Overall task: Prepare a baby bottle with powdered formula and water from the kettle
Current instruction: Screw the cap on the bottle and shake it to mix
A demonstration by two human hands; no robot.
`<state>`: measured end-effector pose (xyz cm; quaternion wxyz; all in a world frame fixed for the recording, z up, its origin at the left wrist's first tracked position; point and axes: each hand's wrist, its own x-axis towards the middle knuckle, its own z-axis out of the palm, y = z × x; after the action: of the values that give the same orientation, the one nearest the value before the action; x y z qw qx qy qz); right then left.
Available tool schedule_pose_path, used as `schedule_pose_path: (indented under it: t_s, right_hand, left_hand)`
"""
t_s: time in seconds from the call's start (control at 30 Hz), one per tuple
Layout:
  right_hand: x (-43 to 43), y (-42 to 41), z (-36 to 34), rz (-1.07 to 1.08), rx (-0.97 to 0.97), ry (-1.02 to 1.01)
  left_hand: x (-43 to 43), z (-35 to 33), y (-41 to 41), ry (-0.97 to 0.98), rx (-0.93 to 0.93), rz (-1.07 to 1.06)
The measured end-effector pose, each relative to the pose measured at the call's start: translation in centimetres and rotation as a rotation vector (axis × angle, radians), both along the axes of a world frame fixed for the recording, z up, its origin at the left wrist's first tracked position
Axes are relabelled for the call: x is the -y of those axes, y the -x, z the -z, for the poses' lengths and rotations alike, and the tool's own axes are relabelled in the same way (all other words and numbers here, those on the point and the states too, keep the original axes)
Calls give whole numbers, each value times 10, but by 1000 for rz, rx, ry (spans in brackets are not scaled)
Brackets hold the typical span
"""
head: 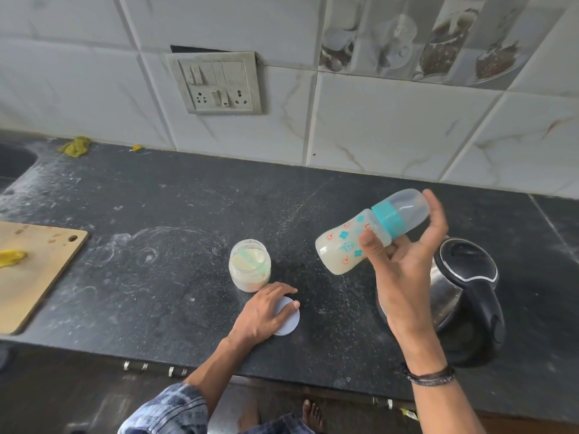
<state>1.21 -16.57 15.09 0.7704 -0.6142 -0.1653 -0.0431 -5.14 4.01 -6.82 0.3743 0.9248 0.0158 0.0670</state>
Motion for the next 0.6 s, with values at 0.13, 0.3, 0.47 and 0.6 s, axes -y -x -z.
schedule_pose_path:
  t_s: [0.13, 0.3, 0.47, 0.6]
  right_hand:
    - [2, 1, -1, -22, 10, 6]
    - [4, 1, 1, -24, -3, 14]
    - [4, 2, 5, -28, -1, 36]
    - [4, 2, 7, -36, 1, 55]
  left_hand:
    - [0, 0, 0, 3, 0, -1]
    - [0, -1, 0, 10, -2, -2]
    - [0, -1, 0, 12, -3, 5]
    - [0, -2, 0, 16, -3, 9]
